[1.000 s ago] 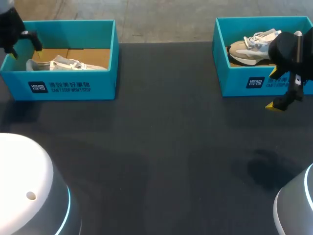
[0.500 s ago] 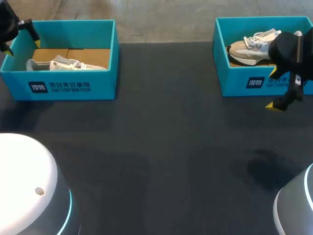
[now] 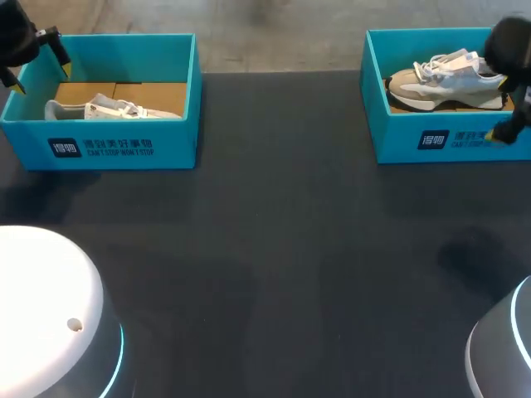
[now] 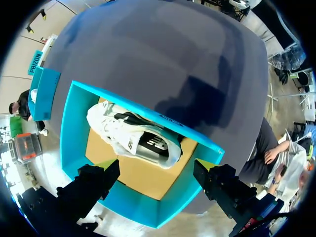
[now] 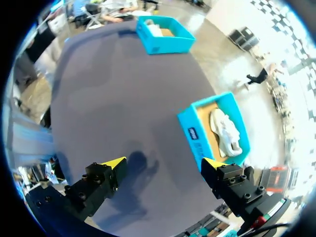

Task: Take the shoe out of the shoebox, open the shoe tongue, remove and reinsert the insole, then place the shoe into the shoebox

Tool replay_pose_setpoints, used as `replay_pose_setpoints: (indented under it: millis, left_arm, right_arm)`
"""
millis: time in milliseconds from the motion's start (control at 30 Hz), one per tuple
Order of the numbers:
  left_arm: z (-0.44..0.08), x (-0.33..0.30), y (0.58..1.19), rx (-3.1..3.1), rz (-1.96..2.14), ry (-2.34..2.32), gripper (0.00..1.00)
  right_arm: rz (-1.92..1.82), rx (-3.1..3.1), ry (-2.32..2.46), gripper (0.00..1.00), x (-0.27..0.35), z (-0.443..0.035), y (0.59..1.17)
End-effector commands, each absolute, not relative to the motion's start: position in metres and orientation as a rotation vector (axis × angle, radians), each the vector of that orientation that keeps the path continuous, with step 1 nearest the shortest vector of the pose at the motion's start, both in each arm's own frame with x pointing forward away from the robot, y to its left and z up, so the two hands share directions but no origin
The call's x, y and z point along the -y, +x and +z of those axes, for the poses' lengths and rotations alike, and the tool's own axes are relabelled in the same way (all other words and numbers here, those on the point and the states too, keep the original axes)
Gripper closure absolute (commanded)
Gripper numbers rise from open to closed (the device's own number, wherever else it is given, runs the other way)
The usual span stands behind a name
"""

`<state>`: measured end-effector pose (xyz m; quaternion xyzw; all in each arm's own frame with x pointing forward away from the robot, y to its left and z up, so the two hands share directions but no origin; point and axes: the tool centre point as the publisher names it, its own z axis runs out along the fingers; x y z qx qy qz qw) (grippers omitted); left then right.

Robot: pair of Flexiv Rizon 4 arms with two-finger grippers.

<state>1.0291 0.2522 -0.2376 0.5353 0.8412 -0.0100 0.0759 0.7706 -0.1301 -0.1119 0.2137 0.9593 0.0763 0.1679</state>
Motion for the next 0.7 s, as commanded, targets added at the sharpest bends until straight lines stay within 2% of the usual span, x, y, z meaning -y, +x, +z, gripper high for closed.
replay_pose_setpoints:
  millis: [33,300,700]
  left_arm:
    - [-0.237,-0.253,1.030,-2.522,-0.032,1.608,0.00]
    - [-0.237,-0.253,1.030,-2.522,-0.032,1.608,0.00]
    - [-0.237,-0.253,1.030,-2.522,-0.032,1.608,0.00]
  right_arm:
    - [0.147,-2.752,0.720,0.00,0.140,-0.100,0.817]
    - [0.291,-2.554,1.044,0.00,0.167,-0.092,0.859]
    - [0.291,-2.554,1.044,0.00,0.167,-0.092,0.859]
